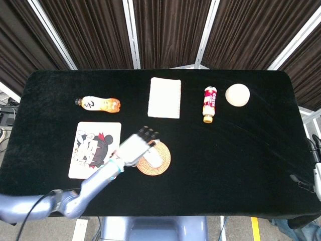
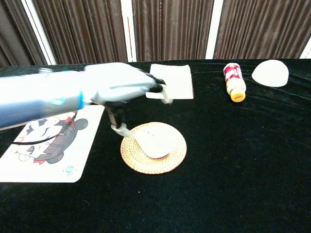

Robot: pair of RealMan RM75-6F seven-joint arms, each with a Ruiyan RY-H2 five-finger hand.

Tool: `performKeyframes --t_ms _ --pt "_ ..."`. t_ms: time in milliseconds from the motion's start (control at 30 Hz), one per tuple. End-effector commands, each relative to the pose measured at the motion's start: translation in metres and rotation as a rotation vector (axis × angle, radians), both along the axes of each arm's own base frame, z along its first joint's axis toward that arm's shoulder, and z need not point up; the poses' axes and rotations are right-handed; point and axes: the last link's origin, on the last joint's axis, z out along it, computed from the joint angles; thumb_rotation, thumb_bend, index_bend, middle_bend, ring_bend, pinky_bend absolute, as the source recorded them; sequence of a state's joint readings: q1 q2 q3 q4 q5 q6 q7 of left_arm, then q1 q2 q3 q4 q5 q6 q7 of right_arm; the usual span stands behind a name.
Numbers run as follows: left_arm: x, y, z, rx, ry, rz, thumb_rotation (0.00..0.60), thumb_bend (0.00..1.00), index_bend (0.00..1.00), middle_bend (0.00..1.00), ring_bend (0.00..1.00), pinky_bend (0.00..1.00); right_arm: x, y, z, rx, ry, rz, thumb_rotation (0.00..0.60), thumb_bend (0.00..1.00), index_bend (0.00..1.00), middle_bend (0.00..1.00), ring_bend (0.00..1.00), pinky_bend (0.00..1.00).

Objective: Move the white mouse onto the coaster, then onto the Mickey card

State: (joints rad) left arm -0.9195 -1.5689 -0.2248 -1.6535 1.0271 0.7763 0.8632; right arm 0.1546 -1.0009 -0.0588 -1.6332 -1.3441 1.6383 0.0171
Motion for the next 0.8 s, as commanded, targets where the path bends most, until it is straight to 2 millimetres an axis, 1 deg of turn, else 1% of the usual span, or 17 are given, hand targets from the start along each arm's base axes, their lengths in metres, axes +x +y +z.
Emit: performKeyframes --t_ms 33,233,467,667,700,800 --pt "0.010 0.002 -0.024 -0.042 0.071 -0.050 0.600 0.10 0.25 0.12 0.15 0.16 -0.004 -0.001 0.001 0.002 0.000 -0.015 0.600 0.00 0.00 0.00 0.00 0.00" --pt "0.006 0.006 -0.036 -0.072 0.091 -0.072 0.600 0.11 0.28 0.15 0.19 0.20 -0.008 -0.004 0.001 -0.004 -0.002 -0.028 0.600 0.00 0.00 0.00 0.00 0.00" --pt "0.004 0.012 -0.044 -0.081 0.104 -0.094 0.600 0.11 0.28 0.15 0.19 0.21 -0.009 -0.007 0.001 -0.012 0.000 -0.037 0.600 0.00 0.00 0.00 0.00 0.00" --pt "0.002 0.016 -0.052 -0.077 0.180 -0.173 0.600 0.11 0.29 0.16 0.19 0.23 -0.010 -0.010 0.000 -0.014 -0.001 -0.046 0.600 0.00 0.00 0.00 0.00 0.00" --pt "0.002 0.017 -0.053 -0.076 0.185 -0.180 0.600 0.11 0.30 0.16 0.20 0.24 -0.010 -0.011 0.000 -0.014 0.000 -0.046 0.600 0.00 0.00 0.00 0.00 0.00" --pt "0.004 0.017 -0.059 -0.076 0.189 -0.198 0.600 0.11 0.32 0.19 0.25 0.30 -0.011 -0.012 0.000 -0.012 -0.001 -0.050 0.600 0.00 0.00 0.00 0.00 0.00"
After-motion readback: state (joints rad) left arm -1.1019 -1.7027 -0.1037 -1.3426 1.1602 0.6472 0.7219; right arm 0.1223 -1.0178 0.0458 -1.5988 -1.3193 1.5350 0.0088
